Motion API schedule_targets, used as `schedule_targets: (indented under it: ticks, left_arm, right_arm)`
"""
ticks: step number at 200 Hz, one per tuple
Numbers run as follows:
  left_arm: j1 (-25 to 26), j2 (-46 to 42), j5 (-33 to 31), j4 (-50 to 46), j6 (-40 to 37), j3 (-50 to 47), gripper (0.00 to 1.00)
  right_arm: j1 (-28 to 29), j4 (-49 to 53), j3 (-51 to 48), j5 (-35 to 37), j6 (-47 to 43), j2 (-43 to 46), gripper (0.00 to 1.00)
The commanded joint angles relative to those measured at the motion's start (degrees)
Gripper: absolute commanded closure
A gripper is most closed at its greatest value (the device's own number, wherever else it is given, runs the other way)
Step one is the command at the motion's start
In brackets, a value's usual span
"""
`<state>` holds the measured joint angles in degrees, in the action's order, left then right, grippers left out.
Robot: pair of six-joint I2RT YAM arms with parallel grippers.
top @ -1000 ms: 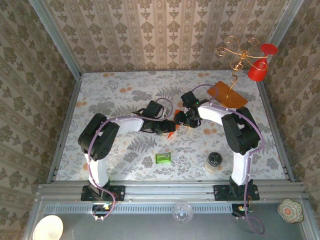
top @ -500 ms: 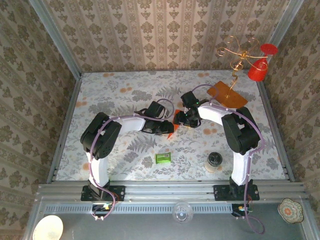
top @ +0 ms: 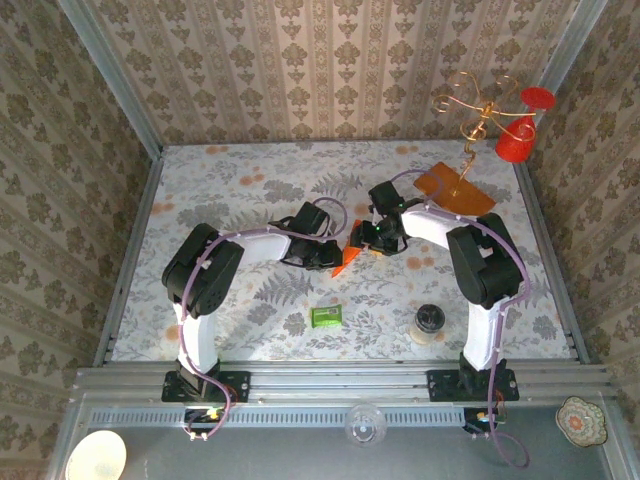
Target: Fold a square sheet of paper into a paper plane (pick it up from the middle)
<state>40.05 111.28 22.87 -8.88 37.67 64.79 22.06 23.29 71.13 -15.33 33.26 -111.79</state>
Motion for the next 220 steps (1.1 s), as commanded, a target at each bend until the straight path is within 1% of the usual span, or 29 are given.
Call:
schedule_targets:
  ticks: [1,48,75,88,111,132,151,167,185,203,220]
  left_arm:
    - [0.19,3.89,-2.0,-3.4,-0.19,-0.26,0.82]
    - [0.2,4.55,-1.77,-3.59,-0.13,0.18,0.82]
    - [0.2,4.64,-1.96,-4.3,-0.32,0.42,0.83]
    - [0.16,4.69,-1.96,-4.39,-0.31,0.42,0.83]
    - [0.2,5.02,-1.96,-4.63,-0.23,0.57,0.83]
    - [0.27,4.91,-2.04,-4.71,-0.16,0.48,0.83]
    - [0.24,4.82,-1.97,-4.85,-0.23,0.66,0.83]
    - [0.2,4.77,-1.87,-4.75,-0.23,0.66,0.83]
    - [0.2,4.88,-1.69,-4.49,-0.05,0.65,0.83]
    - [0.24,4.84,-1.52,-4.35,0.03,0.59,0.83]
    - [0.17,4.82,-1.52,-4.47,0.03,0.55,0.83]
  right_arm:
    - [-0.27,-4.71,-2.23,0.37,-1.75,-4.02,0.4]
    - [-0.1,-4.24,-1.98,1.2,-2.27,-5.47,0.43]
    - [0.44,-1.87,-0.09,3.55,-2.43,-6.71,0.46]
    - [0.46,-1.52,0.68,3.27,-2.32,-6.99,0.46]
    - [0.36,-2.47,0.96,0.7,-2.32,-4.6,0.47]
    - [-0.12,-4.1,-0.93,-0.73,-1.87,1.36,0.45]
    - [-0.51,-7.42,-5.05,-2.62,-0.91,7.31,0.44]
    - [-0.44,-11.75,-9.02,-6.14,0.86,10.88,0.46]
    - [-0.44,-15.85,-12.03,-9.78,3.3,12.82,0.49]
    - [-0.37,-18.7,-13.29,-11.63,4.46,13.79,0.52]
    - [-0.25,-20.81,-12.8,-13.87,5.38,12.93,0.56]
